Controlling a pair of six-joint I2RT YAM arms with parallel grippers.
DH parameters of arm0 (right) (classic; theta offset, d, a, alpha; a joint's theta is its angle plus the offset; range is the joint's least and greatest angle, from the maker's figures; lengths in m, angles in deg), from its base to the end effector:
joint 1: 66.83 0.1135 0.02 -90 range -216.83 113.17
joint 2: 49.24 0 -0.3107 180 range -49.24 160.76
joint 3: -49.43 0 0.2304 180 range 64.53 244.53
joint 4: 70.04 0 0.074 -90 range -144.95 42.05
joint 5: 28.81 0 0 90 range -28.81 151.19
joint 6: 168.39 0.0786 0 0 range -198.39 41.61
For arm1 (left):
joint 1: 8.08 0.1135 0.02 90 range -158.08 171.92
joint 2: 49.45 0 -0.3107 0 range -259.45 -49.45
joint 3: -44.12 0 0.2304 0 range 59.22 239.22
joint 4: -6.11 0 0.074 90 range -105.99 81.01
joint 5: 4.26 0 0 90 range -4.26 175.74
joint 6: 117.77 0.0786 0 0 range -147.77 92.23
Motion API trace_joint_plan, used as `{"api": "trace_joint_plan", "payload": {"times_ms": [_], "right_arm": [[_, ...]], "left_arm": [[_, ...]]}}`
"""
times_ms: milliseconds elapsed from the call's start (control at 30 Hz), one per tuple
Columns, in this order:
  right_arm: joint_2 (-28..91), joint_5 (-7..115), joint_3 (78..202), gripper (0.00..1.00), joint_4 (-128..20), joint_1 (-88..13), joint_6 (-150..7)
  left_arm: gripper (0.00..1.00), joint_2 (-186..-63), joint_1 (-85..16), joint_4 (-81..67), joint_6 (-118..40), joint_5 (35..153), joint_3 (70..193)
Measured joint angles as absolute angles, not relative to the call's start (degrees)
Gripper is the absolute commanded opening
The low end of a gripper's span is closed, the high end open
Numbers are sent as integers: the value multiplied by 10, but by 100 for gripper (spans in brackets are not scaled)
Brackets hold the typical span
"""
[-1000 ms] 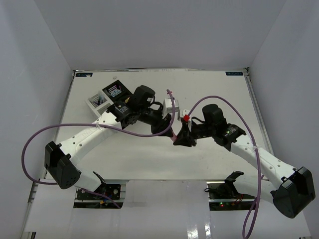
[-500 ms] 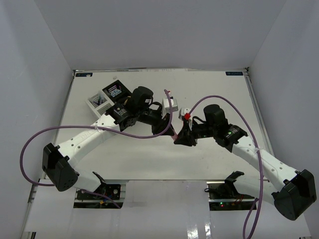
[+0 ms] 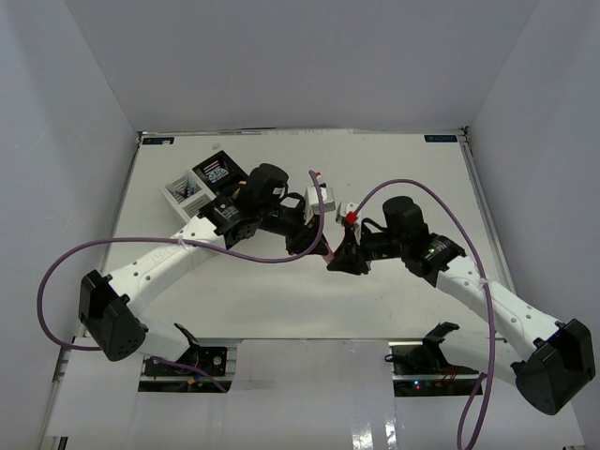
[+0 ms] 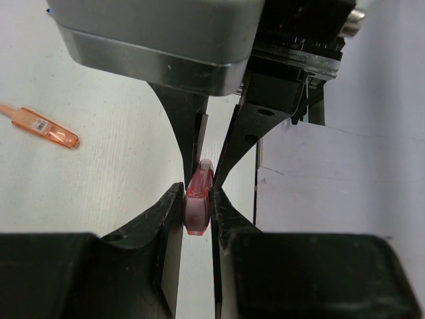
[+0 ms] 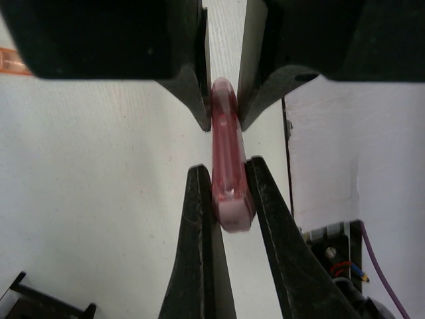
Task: Sort the stationery into containers
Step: Close the pen cap on the pen.
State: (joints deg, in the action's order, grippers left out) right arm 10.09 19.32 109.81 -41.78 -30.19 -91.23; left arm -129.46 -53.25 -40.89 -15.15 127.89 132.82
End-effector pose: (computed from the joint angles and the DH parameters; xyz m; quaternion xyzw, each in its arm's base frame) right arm 0.1370 0.1673 0.3244 -0.5027 0.6462 0.3988 0.4132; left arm 0.1724 -0.2483 0.3723 0.5430 0.6595 -0.4247 0.2998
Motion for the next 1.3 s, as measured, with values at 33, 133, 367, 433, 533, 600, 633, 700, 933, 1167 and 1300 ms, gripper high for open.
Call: {"api": "trace_joint_plan", "payload": {"times_ms": [33,133,367,433,533,600,633,700,933,1167,1300], "right_arm": [[101,194,1099,8,-418,-302,-911],[101,196,1103,8,-417,-303,-911],[101,199,1124,8,-408,-311,-913],[101,198,1127,8,-408,-312,-913],[102,194,1128,8,-408,-313,-912],[103,190,1128,8,-409,-313,-912],[103,188,1128,8,-410,-313,-913],[103,182,1128,8,-415,-314,-912],[93,159,1125,8,-484,-315,-905],[88,161,1124,8,-499,-319,-897],[86,160,1124,8,-512,-319,-895]], "left_arm": [[6,-1295,-533,-409,-151,1278,1328],[7,-1295,-533,-408,-147,1278,1329],[9,-1292,-533,-406,-134,1273,1341],[11,-1291,-533,-406,-132,1272,1345],[13,-1291,-533,-408,-132,1270,1348],[15,-1290,-533,-410,-133,1269,1350],[16,-1288,-533,-410,-133,1268,1350],[25,-1284,-533,-410,-133,1267,1350],[40,-1280,-545,-411,-140,1256,1341],[44,-1277,-547,-420,-143,1239,1339],[45,-1267,-548,-416,-144,1231,1337]]}}
